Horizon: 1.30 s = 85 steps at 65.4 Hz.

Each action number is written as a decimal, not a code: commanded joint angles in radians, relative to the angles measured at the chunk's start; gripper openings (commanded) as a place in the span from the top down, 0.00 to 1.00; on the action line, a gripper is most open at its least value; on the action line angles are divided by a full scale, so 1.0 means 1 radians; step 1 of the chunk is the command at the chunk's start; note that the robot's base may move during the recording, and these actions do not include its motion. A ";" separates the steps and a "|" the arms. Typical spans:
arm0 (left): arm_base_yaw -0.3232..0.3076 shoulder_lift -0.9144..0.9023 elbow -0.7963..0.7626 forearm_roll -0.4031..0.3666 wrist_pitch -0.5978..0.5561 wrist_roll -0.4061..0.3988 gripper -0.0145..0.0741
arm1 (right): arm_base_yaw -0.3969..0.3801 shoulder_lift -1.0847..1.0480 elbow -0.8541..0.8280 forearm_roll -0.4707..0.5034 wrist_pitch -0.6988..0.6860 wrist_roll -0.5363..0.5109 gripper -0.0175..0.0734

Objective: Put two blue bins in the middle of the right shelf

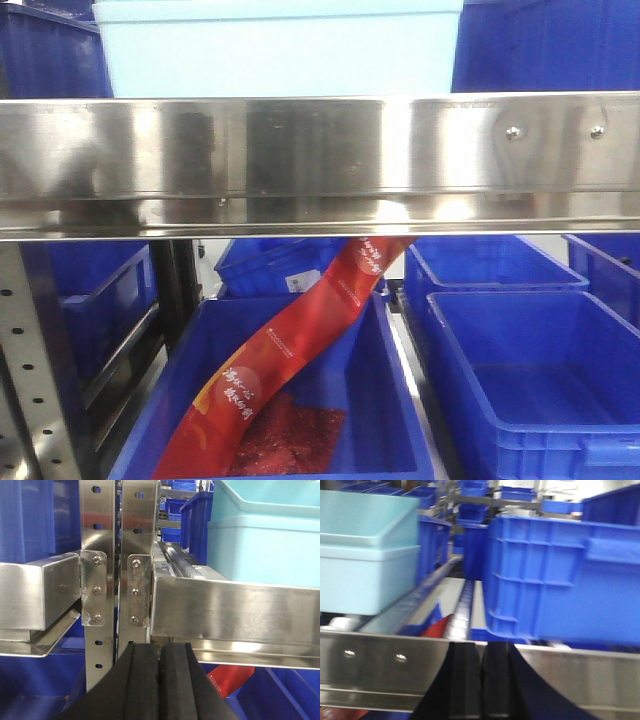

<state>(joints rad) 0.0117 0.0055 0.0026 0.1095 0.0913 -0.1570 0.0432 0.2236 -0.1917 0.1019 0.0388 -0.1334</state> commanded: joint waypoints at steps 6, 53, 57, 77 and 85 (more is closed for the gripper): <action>0.000 -0.006 -0.003 -0.004 -0.011 0.004 0.96 | -0.044 -0.108 0.122 0.013 -0.053 -0.009 0.99; 0.000 -0.006 -0.003 -0.004 -0.011 0.004 0.96 | -0.053 -0.224 0.192 -0.002 0.005 -0.009 0.99; 0.000 -0.006 -0.003 -0.004 -0.011 0.004 0.96 | -0.053 -0.224 0.192 -0.002 0.005 -0.009 0.99; 0.000 -0.006 -0.003 -0.004 -0.011 0.004 0.96 | -0.053 -0.224 0.192 -0.002 0.005 -0.009 0.99; 0.000 -0.006 -0.003 -0.004 -0.011 0.004 0.96 | -0.053 -0.224 0.192 -0.002 0.005 -0.009 0.99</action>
<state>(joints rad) 0.0117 0.0055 0.0026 0.1095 0.0913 -0.1570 -0.0063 0.0057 0.0004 0.1046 0.0561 -0.1372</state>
